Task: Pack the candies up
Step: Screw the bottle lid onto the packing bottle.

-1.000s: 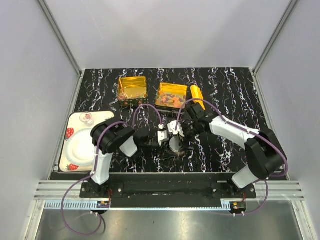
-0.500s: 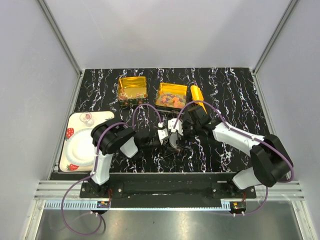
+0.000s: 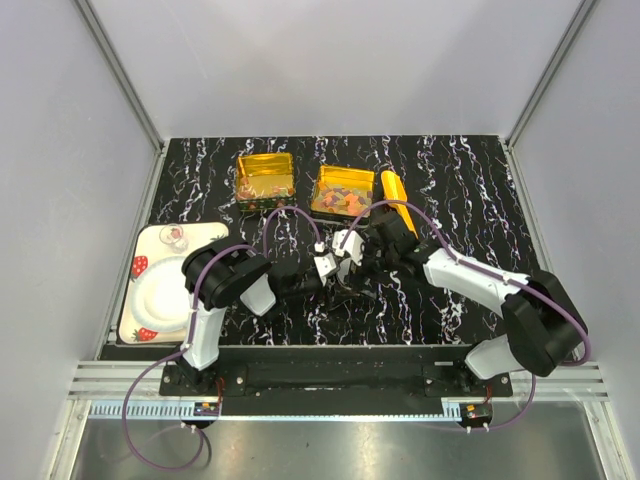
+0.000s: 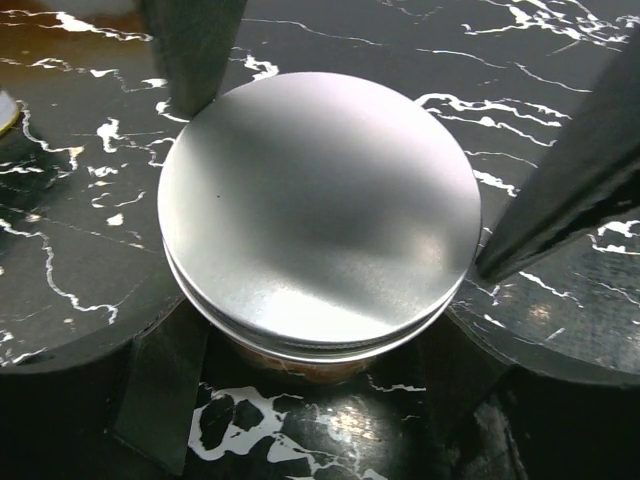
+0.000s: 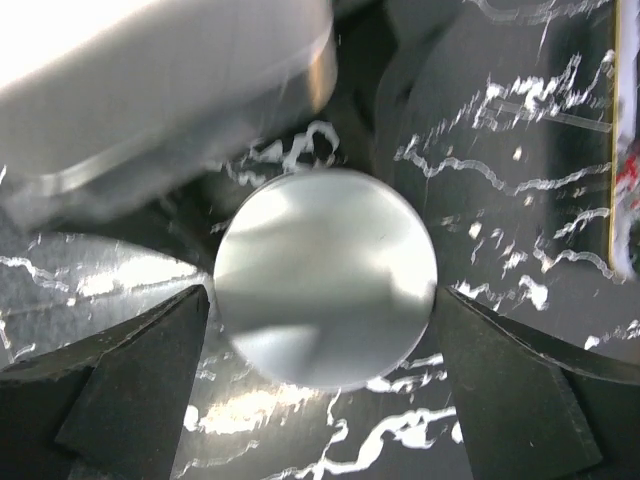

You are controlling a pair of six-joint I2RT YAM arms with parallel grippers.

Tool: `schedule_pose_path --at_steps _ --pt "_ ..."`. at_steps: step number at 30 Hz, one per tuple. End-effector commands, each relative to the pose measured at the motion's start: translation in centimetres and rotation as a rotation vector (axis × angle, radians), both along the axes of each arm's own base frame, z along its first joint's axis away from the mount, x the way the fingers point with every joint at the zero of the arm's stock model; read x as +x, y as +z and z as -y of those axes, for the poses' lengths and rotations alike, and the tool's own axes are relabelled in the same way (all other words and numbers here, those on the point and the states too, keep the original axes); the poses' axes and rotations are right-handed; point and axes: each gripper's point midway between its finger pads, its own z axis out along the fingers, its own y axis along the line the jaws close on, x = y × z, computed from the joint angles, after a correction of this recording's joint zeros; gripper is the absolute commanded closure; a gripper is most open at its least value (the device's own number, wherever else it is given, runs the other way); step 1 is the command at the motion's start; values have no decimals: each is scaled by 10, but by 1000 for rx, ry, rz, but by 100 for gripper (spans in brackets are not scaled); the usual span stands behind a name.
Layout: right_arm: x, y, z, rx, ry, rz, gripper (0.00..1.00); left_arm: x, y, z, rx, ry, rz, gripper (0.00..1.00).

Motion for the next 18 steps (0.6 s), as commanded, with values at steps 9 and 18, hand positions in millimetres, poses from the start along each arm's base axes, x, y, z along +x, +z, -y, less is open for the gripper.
schedule_pose_path --at_steps 9,18 --pt "-39 44 4 15 158 -56 0 27 71 1 -186 82 281 55" --pt "2 60 -7 -8 132 57 0 24 70 3 -187 62 282 55"
